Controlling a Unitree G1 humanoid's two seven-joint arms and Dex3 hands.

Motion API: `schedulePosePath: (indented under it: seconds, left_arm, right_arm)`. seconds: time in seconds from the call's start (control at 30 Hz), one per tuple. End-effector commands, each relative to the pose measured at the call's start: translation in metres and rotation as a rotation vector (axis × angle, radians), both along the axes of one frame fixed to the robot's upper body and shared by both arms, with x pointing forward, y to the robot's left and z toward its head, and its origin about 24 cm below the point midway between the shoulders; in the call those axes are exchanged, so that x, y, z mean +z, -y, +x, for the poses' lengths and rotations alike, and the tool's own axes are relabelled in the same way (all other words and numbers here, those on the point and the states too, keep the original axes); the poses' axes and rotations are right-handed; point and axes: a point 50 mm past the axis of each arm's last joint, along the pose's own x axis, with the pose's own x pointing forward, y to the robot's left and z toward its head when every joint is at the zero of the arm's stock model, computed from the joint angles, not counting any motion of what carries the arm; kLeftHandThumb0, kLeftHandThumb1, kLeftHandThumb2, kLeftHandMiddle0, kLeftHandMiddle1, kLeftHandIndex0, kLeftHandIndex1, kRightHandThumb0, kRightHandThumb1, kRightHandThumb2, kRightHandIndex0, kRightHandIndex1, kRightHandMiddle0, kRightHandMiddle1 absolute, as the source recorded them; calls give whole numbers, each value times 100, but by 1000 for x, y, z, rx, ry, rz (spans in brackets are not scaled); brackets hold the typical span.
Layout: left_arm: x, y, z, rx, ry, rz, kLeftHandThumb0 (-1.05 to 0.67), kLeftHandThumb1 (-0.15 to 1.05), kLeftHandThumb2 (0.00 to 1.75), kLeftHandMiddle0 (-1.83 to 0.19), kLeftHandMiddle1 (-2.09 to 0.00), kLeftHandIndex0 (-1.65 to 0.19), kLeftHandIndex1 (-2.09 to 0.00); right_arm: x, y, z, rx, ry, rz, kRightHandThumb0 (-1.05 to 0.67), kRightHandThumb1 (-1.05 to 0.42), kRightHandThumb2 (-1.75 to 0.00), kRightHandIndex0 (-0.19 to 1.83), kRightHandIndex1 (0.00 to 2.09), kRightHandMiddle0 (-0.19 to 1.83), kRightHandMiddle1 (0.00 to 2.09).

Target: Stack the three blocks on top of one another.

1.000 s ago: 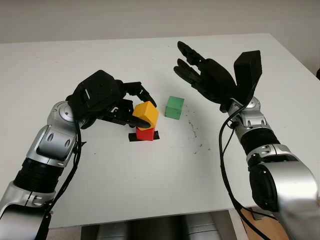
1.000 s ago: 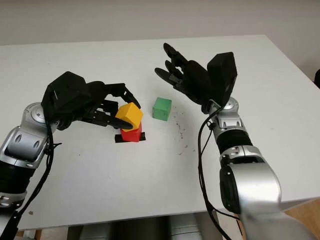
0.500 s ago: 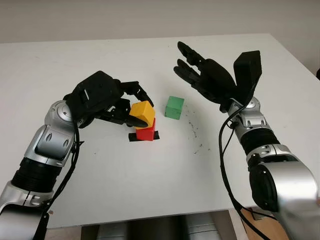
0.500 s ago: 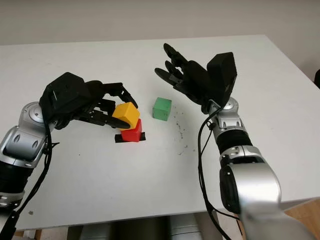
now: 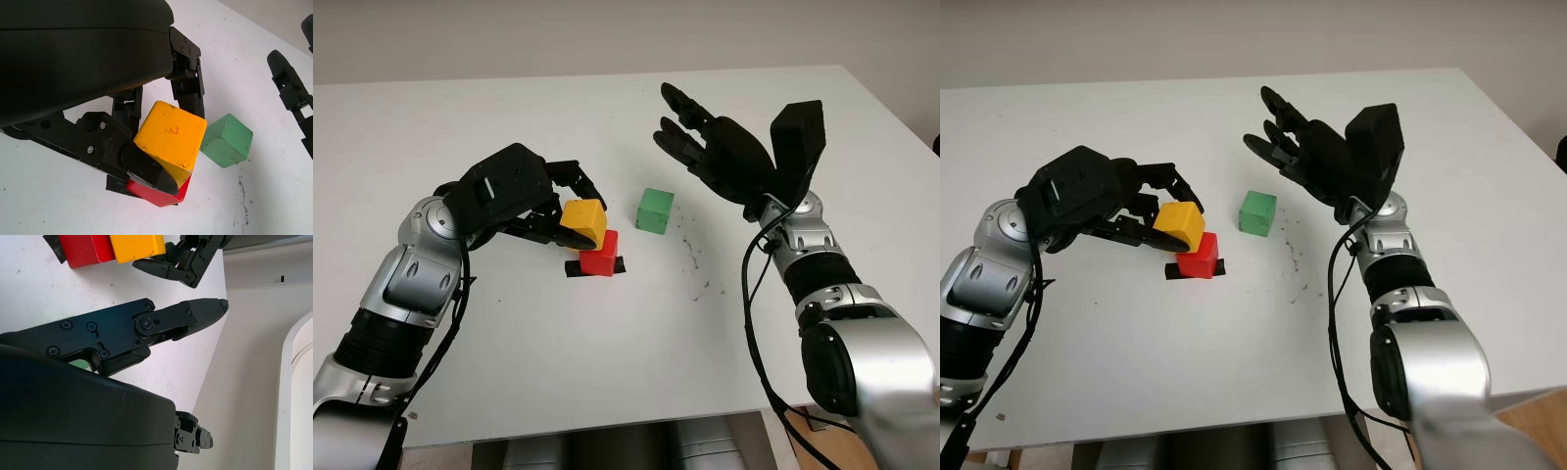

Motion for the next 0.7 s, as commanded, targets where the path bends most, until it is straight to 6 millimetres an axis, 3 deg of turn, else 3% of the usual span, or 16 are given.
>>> schedulePosePath:
  seconds: [0.0,0.67]
  left_arm:
    - [2,2,1,-3,14,-3,-28,98,5,-50,-165,-33,-160]
    - [6,7,1,-4,16,2,-30,96,5,-53,-170,-35,-160]
  right_arm:
    - [2,0,0,1,8,9,-68,-105,-13,-10,6,-3,6]
    - [1,-1,-1,0,3,15,-66,-105,-13,-10,5,-4,5]
